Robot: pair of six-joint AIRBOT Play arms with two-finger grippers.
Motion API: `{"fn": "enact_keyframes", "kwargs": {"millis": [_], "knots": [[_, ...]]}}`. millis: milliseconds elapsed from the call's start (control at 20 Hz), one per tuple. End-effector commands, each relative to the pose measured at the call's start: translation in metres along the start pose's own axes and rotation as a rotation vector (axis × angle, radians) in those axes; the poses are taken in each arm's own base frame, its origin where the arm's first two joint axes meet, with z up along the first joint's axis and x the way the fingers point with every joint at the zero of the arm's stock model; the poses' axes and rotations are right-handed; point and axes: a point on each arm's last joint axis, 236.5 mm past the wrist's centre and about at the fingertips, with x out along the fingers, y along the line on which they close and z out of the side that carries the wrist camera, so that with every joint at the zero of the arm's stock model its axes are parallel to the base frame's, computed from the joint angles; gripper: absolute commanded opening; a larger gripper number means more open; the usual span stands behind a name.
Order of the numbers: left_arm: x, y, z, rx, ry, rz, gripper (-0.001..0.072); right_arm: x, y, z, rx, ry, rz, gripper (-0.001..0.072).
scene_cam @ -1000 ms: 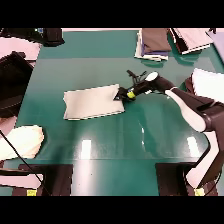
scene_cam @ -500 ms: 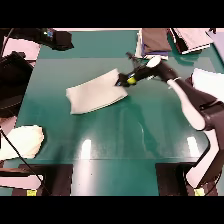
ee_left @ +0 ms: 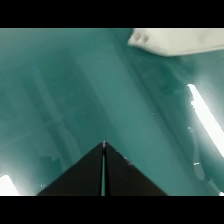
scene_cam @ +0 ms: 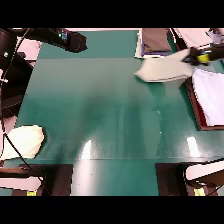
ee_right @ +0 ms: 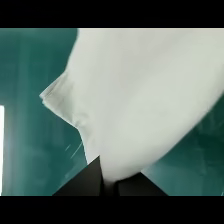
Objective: Fold the shirts.
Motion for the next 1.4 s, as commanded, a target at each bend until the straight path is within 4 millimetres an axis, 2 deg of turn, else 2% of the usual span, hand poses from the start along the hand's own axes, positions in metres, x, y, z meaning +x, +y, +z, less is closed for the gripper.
{"fn": "enact_keyframes", "kwargs": {"millis": [0, 150, 300, 450, 550, 650, 800, 900, 1000, 1200, 1350], "knots": [[0.001, -0.003, 0.001, -0.021, -0.004, -0.006, 0.003, -0.06, -0.08, 0.019, 0.129, -0.114, -0.098, 0.0018], [0.001, -0.003, 0.001, -0.052, -0.005, -0.008, 0.003, -0.083, -0.112, 0.036, 0.191, -0.216, -0.121, 0.0018], [0.001, -0.003, 0.001, -0.071, -0.004, -0.008, 0.003, -0.093, -0.116, 0.061, 0.203, -0.331, -0.109, 0.0017], [0.001, -0.004, 0.001, -0.093, -0.003, -0.009, 0.003, -0.099, -0.105, 0.089, 0.152, -0.439, -0.111, 0.0018], [0.001, -0.004, 0.001, -0.097, -0.002, -0.009, 0.003, -0.112, -0.092, 0.113, 0.087, -0.518, -0.118, 0.0018], [0.001, -0.004, 0.001, -0.097, -0.002, -0.01, 0.003, -0.133, -0.075, 0.138, 0.034, -0.599, -0.117, 0.0017], [0.001, -0.004, 0.0, -0.097, 0.0, -0.01, 0.003, -0.173, -0.059, 0.161, -0.028, -0.7, -0.134, 0.0018], [0.001, -0.004, 0.0, -0.097, 0.0, -0.01, 0.003, -0.192, -0.06, 0.163, -0.033, -0.727, -0.147, 0.0018], [0.001, -0.004, 0.0, -0.097, 0.001, -0.01, 0.003, -0.2, -0.065, 0.154, -0.02, -0.721, -0.159, 0.0017], [0.001, -0.004, -0.002, -0.096, 0.008, -0.01, 0.003, -0.212, -0.071, 0.121, -0.036, -0.654, -0.195, 0.0017], [0.001, -0.004, -0.002, -0.095, 0.009, -0.01, 0.0031, -0.213, -0.08, 0.083, -0.021, -0.562, -0.213, 0.0017]]}}
